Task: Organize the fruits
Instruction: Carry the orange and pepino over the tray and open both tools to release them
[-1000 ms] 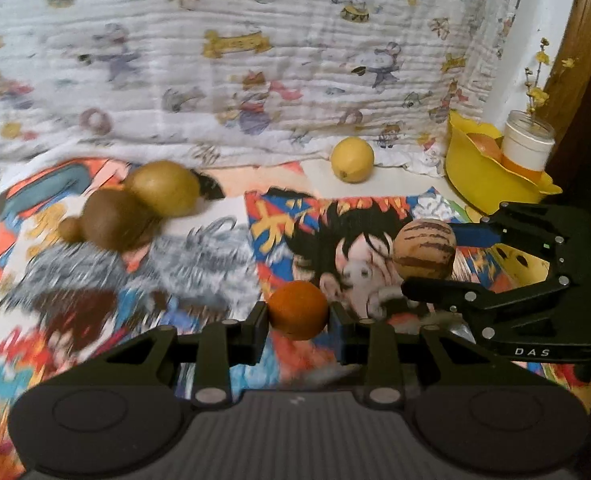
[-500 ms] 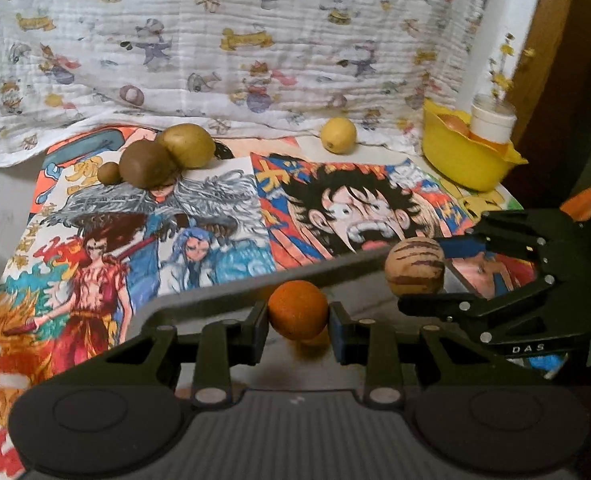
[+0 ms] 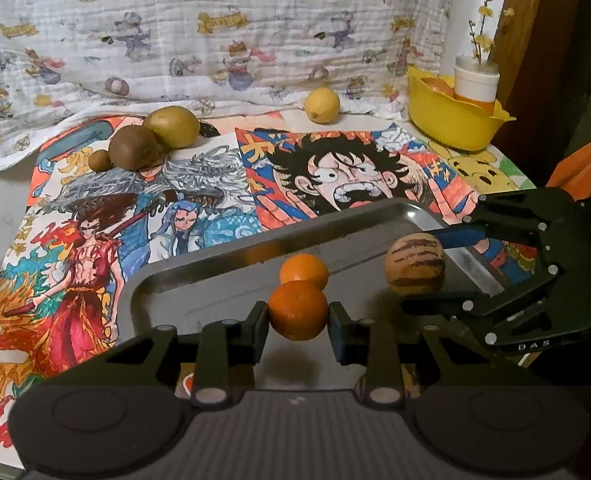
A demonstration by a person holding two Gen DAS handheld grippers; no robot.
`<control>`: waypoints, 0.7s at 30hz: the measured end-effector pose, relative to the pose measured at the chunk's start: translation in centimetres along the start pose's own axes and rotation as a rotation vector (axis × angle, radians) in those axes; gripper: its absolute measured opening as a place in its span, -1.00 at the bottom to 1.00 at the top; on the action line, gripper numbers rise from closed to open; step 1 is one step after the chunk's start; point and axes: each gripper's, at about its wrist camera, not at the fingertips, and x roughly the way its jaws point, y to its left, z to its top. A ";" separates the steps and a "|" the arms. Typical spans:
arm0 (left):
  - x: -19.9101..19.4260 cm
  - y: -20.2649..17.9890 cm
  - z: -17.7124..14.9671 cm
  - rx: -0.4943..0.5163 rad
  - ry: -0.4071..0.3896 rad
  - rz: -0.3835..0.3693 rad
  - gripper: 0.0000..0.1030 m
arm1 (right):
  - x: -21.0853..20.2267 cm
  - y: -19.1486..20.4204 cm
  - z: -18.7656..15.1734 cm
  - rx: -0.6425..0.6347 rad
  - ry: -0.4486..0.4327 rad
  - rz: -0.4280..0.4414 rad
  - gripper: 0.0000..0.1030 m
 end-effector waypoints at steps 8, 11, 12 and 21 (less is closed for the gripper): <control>0.5 0.1 0.0 0.027 0.022 0.005 -0.32 | -0.1 0.3 -0.4 -0.020 0.003 -0.009 0.07; 0.7 0.1 0.1 0.041 0.033 0.009 -0.31 | 0.0 0.3 -0.4 -0.020 0.006 -0.005 0.08; 0.8 0.1 0.1 0.044 0.036 0.010 -0.31 | 0.1 0.3 -0.3 -0.021 0.009 -0.003 0.08; 1.5 0.1 0.1 0.059 0.060 0.004 -0.31 | 0.4 0.3 -0.4 -0.024 0.019 0.004 0.08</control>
